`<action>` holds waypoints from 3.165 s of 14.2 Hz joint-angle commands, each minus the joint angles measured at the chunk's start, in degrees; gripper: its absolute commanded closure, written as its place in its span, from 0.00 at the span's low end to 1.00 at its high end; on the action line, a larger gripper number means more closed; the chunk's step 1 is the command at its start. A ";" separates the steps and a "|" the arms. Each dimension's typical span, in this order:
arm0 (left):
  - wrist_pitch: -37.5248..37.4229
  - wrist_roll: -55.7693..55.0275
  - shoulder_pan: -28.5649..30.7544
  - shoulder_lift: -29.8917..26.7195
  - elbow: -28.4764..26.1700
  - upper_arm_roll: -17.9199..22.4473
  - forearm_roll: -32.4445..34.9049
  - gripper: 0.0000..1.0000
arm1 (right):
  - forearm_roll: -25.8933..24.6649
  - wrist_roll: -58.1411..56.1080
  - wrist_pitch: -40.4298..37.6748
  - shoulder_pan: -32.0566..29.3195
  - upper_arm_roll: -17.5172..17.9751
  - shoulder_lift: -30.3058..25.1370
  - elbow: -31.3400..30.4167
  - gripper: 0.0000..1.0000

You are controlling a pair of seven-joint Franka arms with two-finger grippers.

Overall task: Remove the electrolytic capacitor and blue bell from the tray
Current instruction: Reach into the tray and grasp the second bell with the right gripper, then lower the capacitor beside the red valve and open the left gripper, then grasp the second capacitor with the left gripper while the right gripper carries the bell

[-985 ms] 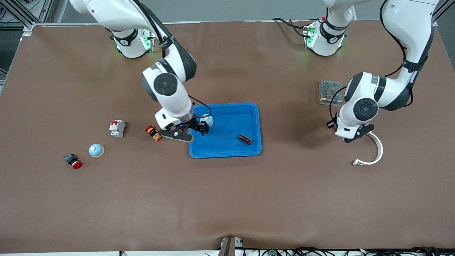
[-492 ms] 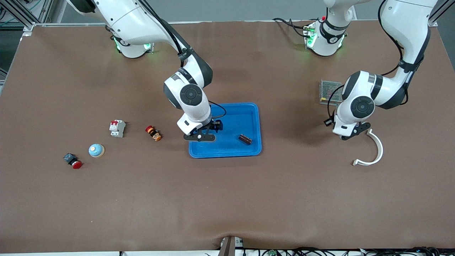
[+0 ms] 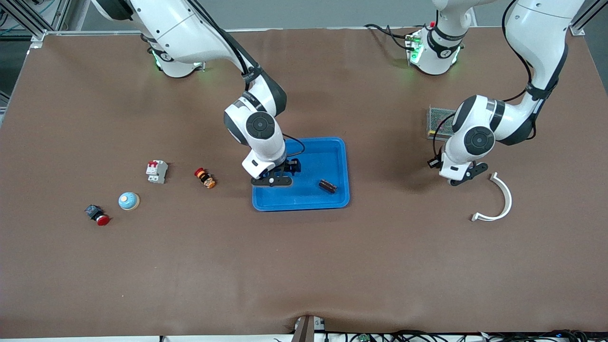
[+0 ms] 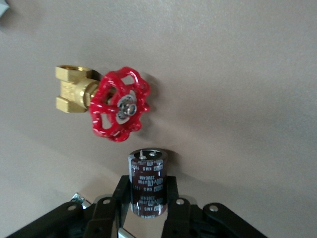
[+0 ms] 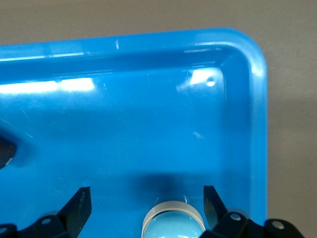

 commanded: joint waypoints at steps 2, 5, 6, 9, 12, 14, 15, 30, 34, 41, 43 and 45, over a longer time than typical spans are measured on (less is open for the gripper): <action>1.67 -1.30 0.87 1.10 -0.51 -0.35 2.31 0.97 | -0.68 0.03 3.51 1.53 -0.59 -2.12 -5.04 0.00; 2.20 -1.30 0.96 1.89 -0.34 -0.26 2.31 0.92 | -0.68 0.11 3.78 2.32 -0.59 -3.97 -7.85 0.00; 2.55 -1.38 1.22 2.16 -0.34 -0.26 2.31 0.91 | -0.68 0.11 4.56 2.33 -0.59 -4.93 -9.42 0.00; 2.64 -1.38 2.19 2.95 -0.25 -0.26 2.49 0.79 | -0.77 -0.15 5.89 2.32 -0.59 -6.70 -12.25 0.00; 2.55 -1.38 2.28 2.51 0.10 -0.35 2.40 0.00 | -0.86 -0.24 7.20 2.24 -0.68 -7.58 -13.92 0.00; 1.85 -1.47 2.19 1.29 0.27 -0.52 2.40 0.00 | -0.95 -0.41 8.52 2.24 -0.76 -7.58 -14.97 0.00; 1.24 -1.56 2.19 0.24 0.36 -0.61 2.23 0.00 | -1.03 -0.41 8.61 2.24 -0.85 -7.58 -15.24 0.00; -9.93 -22.37 0.53 -0.31 12.57 -16.42 -1.64 0.27 | 1.50 4.07 -7.86 1.18 -0.41 -12.06 -5.78 1.00; -9.93 -32.30 -6.23 3.55 18.45 -16.52 -1.64 0.29 | 2.13 -5.64 -15.99 -4.68 -0.41 -14.08 -1.09 1.00; -9.67 -46.37 -16.17 16.65 34.28 -15.90 -0.41 0.37 | 2.13 -30.89 -14.68 -21.83 -0.76 -14.35 -4.33 1.00; -9.40 -49.44 -19.41 19.20 36.91 -14.24 1.25 0.39 | 2.13 -35.46 -14.33 -25.61 -0.77 -14.35 -5.83 1.00; -9.14 -52.35 -23.28 21.13 39.38 -11.17 1.61 0.39 | 2.13 -40.90 -10.05 -29.82 -0.68 -14.43 -9.25 1.00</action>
